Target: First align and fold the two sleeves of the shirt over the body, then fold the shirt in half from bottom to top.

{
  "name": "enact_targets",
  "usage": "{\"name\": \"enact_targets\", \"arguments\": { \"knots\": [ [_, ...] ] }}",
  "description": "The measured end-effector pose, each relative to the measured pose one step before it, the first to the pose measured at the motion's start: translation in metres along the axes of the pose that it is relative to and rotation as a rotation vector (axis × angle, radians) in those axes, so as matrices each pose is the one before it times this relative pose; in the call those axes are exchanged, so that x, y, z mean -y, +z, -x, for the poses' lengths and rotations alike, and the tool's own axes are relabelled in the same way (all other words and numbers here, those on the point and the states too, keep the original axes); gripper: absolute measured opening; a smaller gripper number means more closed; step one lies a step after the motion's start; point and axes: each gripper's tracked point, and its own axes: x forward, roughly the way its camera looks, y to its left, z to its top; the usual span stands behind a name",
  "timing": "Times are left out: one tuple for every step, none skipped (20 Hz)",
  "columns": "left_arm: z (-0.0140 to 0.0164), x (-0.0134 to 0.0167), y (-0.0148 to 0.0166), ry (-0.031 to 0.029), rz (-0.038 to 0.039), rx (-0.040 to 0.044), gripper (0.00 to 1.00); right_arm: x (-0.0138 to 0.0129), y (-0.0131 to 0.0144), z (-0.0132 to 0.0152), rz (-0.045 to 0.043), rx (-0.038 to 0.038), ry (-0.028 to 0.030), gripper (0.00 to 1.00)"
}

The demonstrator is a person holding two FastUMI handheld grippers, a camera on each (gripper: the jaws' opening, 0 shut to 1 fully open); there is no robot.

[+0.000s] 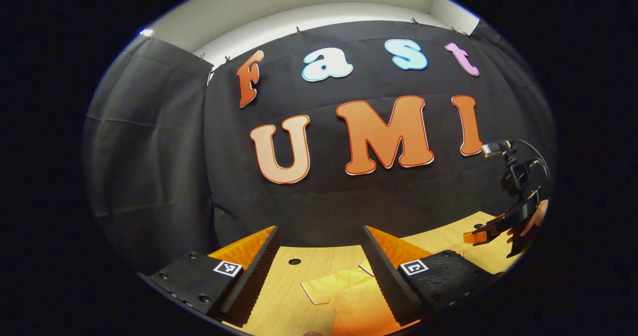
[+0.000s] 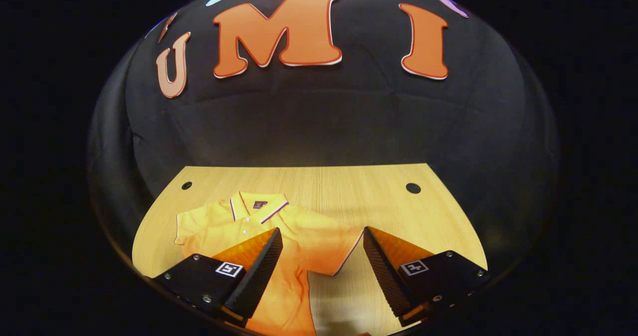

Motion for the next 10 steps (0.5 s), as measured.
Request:
{"name": "enact_targets", "arguments": {
  "knots": [
    [0.00219, -0.00097, -0.00125, 0.01016, -0.01067, -0.00773, 0.99, -0.00011, -0.00394, -0.01015, -0.00587, -0.02143, 0.01161, 0.99],
    [0.00067, -0.00010, -0.00186, 0.01027, -0.00480, -0.00618, 0.99, 0.00241, -0.00459, -0.00592, -0.00135, -0.02608, 0.00621, 0.98],
    [0.00160, 0.00123, 0.00080, 0.00515, -0.00157, -0.00698, 0.99, 0.00366, -0.00376, -0.00928, -0.00182, -0.02638, 0.00199, 0.99],
    [0.00298, 0.00098, -0.00148, 0.00511, -0.00425, -0.00736, 1.00, 0.00679, -0.00414, -0.00896, -0.00004, -0.02512, -0.00880, 0.98],
    [0.00124, 0.00280, -0.00136, 0.00339, -0.00565, -0.00869, 0.99, 0.00435, -0.00445, -0.00896, 0.00151, -0.02764, -0.00374, 0.99],
    [0.00164, 0.00056, -0.00260, 0.00746, -0.00439, -0.00707, 0.99, 0.00478, -0.00358, -0.00975, -0.00148, -0.02853, -0.00749, 0.99],
    [0.00202, -0.00099, -0.00070, 0.00867, 0.00076, -0.00614, 0.99, 0.00452, -0.00328, -0.00871, -0.00752, -0.02779, -0.00370, 0.99],
    [0.00292, -0.00041, -0.00121, 0.00996, -0.00017, -0.00698, 0.99, 0.00275, -0.00408, -0.00872, -0.01064, -0.03293, 0.00373, 0.99],
    [0.00098, -0.00330, -0.00175, 0.01398, -0.00069, -0.00907, 1.00, 0.00186, -0.00484, -0.00685, -0.01465, -0.03437, 0.00639, 0.98],
    [0.00209, -0.00430, -0.00342, 0.01787, 0.00251, -0.01081, 1.00, 0.00113, -0.00335, -0.00781, -0.00956, -0.03194, 0.00674, 0.98]
  ]
}}
